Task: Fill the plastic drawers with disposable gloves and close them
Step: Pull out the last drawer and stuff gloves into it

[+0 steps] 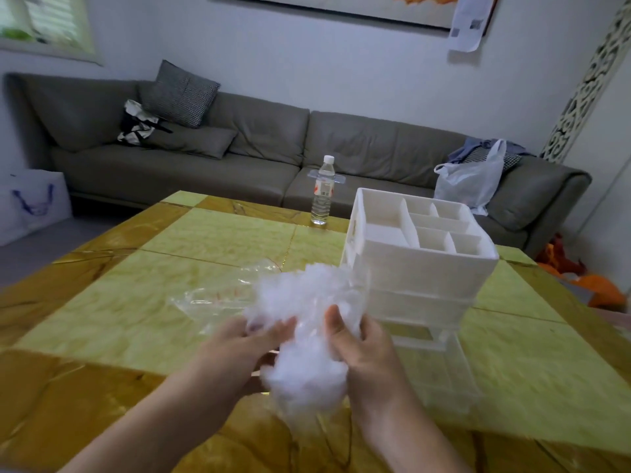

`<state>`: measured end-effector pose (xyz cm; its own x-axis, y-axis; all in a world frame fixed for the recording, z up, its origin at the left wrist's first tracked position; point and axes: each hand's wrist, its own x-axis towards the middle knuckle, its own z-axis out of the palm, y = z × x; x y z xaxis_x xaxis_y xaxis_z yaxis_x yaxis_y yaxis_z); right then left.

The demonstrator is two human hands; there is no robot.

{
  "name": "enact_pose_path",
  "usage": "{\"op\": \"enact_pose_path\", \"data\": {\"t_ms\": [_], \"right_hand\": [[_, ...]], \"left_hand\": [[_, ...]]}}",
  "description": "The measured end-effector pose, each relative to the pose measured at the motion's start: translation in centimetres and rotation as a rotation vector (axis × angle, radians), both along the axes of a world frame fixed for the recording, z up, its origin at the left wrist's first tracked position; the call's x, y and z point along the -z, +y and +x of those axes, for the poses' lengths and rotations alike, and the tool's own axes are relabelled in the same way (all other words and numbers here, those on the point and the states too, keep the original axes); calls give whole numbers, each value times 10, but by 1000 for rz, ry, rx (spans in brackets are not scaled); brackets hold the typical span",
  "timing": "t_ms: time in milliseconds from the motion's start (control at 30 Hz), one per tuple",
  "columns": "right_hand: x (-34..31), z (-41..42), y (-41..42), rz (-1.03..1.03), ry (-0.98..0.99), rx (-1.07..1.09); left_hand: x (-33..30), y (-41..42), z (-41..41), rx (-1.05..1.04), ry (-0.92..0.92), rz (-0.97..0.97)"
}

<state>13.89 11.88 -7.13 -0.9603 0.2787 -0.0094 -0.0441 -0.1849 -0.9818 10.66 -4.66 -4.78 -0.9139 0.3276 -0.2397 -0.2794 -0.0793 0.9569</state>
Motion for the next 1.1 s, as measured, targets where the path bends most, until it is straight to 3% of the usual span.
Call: {"op": "enact_pose_path", "data": {"t_ms": [167, 267, 333, 433, 567, 733, 800, 933, 1100], "right_hand": [[0, -6, -11, -51, 8, -40], [-3, -12, -26, 14, -2, -15], [-6, -17, -33, 111, -53, -5], [-5, -25, -41, 196, -144, -22], [3, -34, -37, -1, -136, 29], [11, -40, -29, 152, -175, 135], [11, -40, -27, 234, -197, 149], [2, -34, -15, 354, -190, 180], [-10, -27, 8, 207, -114, 235]], "left_hand": [[-3, -28, -15, -43, 21, 28], [-7, -32, -8, 187, 18, 74], [-9, -32, -3, 284, 115, 9], [-6, -33, -11, 168, 145, -80], [-13, -48, -28, -119, 127, -147], [-14, -71, -48, -315, 181, -303], [-10, -81, -52, -365, 180, -435], [3, -94, -58, -294, 229, -913], [2, -92, -56, -282, 284, -1201]]}}
